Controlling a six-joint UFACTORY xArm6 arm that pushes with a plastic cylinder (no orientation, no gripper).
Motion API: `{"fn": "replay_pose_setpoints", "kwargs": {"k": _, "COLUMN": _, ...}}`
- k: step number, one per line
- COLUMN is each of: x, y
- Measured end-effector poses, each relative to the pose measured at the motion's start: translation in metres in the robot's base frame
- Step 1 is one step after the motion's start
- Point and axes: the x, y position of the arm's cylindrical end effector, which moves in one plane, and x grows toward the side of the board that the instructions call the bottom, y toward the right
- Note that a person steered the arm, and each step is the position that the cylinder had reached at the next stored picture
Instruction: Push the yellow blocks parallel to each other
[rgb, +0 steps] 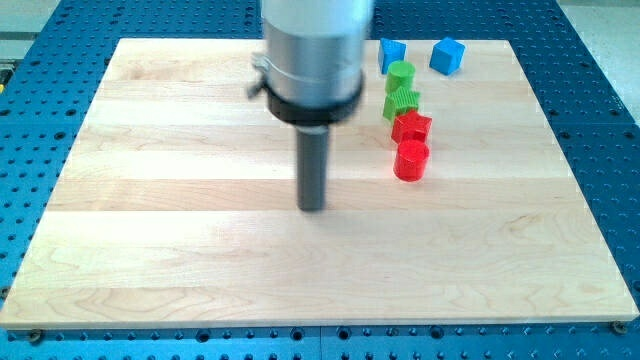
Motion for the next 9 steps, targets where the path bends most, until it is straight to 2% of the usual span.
{"fn": "replay_pose_setpoints", "kwargs": {"k": 2, "x": -0.190, "y": -0.054}}
{"fn": "replay_pose_setpoints", "kwargs": {"k": 3, "x": -0.248, "y": -0.022}}
{"fn": "replay_pose_setpoints", "kwargs": {"k": 4, "x": -0.257, "y": 0.053}}
{"fn": "replay_pose_setpoints", "kwargs": {"k": 5, "x": -0.233, "y": 0.058}}
{"fn": "replay_pose_setpoints", "kwargs": {"k": 7, "x": -0.113, "y": 0.065}}
{"fn": "replay_pose_setpoints", "kwargs": {"k": 8, "x": -0.109, "y": 0.032}}
{"fn": "replay_pose_setpoints", "kwargs": {"k": 9, "x": -0.130, "y": 0.028}}
